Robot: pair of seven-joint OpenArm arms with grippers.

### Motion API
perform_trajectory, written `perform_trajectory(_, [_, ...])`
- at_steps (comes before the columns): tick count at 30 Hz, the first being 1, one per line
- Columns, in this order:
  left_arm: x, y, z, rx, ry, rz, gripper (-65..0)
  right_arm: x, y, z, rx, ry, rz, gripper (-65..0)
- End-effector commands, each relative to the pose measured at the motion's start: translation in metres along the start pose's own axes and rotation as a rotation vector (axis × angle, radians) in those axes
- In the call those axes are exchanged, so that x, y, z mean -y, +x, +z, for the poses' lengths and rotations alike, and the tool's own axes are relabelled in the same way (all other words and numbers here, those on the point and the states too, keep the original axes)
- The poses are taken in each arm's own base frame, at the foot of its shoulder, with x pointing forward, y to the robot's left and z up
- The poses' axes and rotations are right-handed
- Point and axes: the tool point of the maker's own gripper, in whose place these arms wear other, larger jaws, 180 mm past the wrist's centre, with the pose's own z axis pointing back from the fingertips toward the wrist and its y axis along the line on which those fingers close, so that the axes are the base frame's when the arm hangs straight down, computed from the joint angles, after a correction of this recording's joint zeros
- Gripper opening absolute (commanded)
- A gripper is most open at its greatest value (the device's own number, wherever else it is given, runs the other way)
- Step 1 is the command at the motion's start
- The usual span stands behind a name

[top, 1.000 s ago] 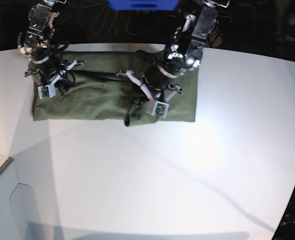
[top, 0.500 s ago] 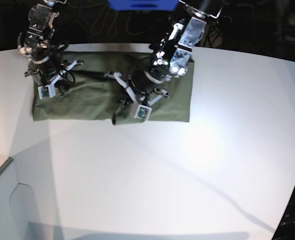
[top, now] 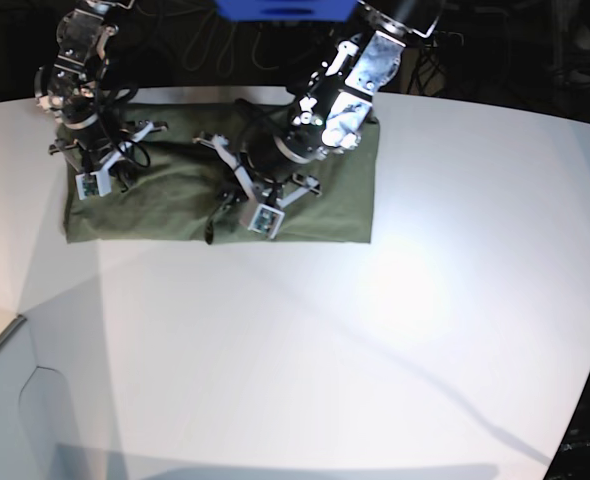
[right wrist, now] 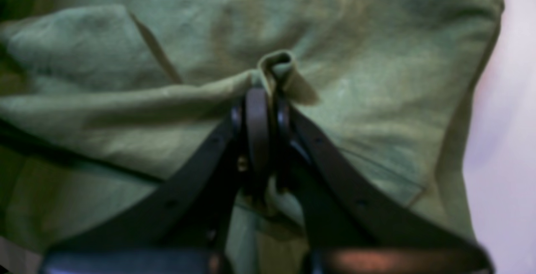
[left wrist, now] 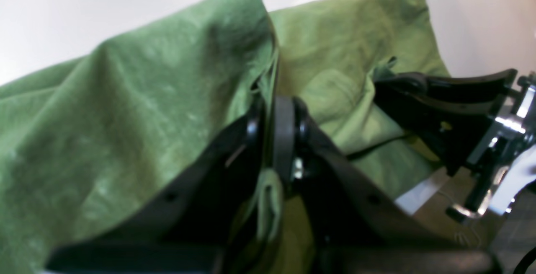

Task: Layout the t-shirt on the table in an organized manner, then fold the t-shirt properly
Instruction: 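Grasp the strip with the left gripper and fold it toward the right gripper, then release the folded section and lift the left gripper away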

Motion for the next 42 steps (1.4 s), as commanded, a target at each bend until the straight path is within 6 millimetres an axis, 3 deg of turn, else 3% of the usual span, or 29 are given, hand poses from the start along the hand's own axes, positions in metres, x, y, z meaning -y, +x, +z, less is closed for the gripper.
perform_trajectory(1, [0.009, 0.018, -0.002, 0.054, -0.026, 0.005, -61.6, 0.000, -0.008, 0.000, -0.048, 0.006, 0.027, -65.0])
perform_trajectory(4, [0.012, 0.021, -0.001, 0.063, -0.032, 0.009, -45.7, 0.000, -0.008, 0.001, -0.050, 0.006, 0.027, -64.8])
perform_trajectory(6, [0.024, 0.024, -0.001, 0.073, -0.057, 0.009, -33.7, 0.000, -0.008, 0.001, -0.050, 0.006, 0.027, -60.3])
perform_trajectory(8, [0.037, 0.038, 0.004, 0.114, -0.089, -0.016, -28.2, 0.000, -0.008, 0.001, -0.049, 0.006, 0.028, -54.4])
perform_trajectory(12, [0.045, 0.059, 0.023, 0.186, -0.106, -0.054, -31.8, 0.000, -0.007, 0.001, -0.046, 0.006, 0.028, -45.6])
perform_trajectory(15, [0.030, 0.063, 0.035, 0.196, -0.081, -0.091, -37.4, 0.001, -0.004, 0.001, -0.037, 0.002, 0.032, -42.4])
perform_trajectory(18, [0.007, 0.054, 0.039, 0.170, -0.038, -0.108, -42.8, 0.006, 0.007, 0.005, -0.014, -0.017, 0.045, -41.2])
perform_trajectory(20, [-0.005, 0.035, 0.038, 0.119, -0.017, -0.105, -45.2, 0.009, 0.017, 0.008, 0.011, -0.032, 0.059, -41.3])
perform_trajectory(24, [-0.010, 0.008, 0.028, 0.046, -0.017, -0.090, -47.4, 0.015, 0.038, 0.016, 0.058, -0.061, 0.087, -41.2])
perform_trajectory(29, [0.019, -0.012, 0.007, -0.025, -0.087, -0.116, -47.2, 0.015, 0.055, 0.025, 0.104, -0.084, 0.104, -40.5])
perform_trajectory(31, [0.035, -0.023, 0.000, -0.065, -0.136, -0.163, -47.2, 0.013, 0.058, 0.026, 0.111, -0.086, 0.099, -36.9])
perform_trajectory(35, [0.054, -0.041, -0.011, -0.126, -0.195, -0.240, -47.2, 0.032, 0.056, 0.030, 0.113, -0.138, 0.063, -30.1])
perform_trajectory(39, [0.065, -0.032, -0.008, -0.099, -0.218, -0.255, -47.2, 0.055, 0.052, 0.035, 0.111, -0.195, 0.015, -28.3])
perform_trajectory(42, [0.058, -0.020, 0.001, -0.068, -0.214, -0.284, -47.2, 0.061, 0.047, 0.030, 0.104, -0.203, -0.016, -28.3])
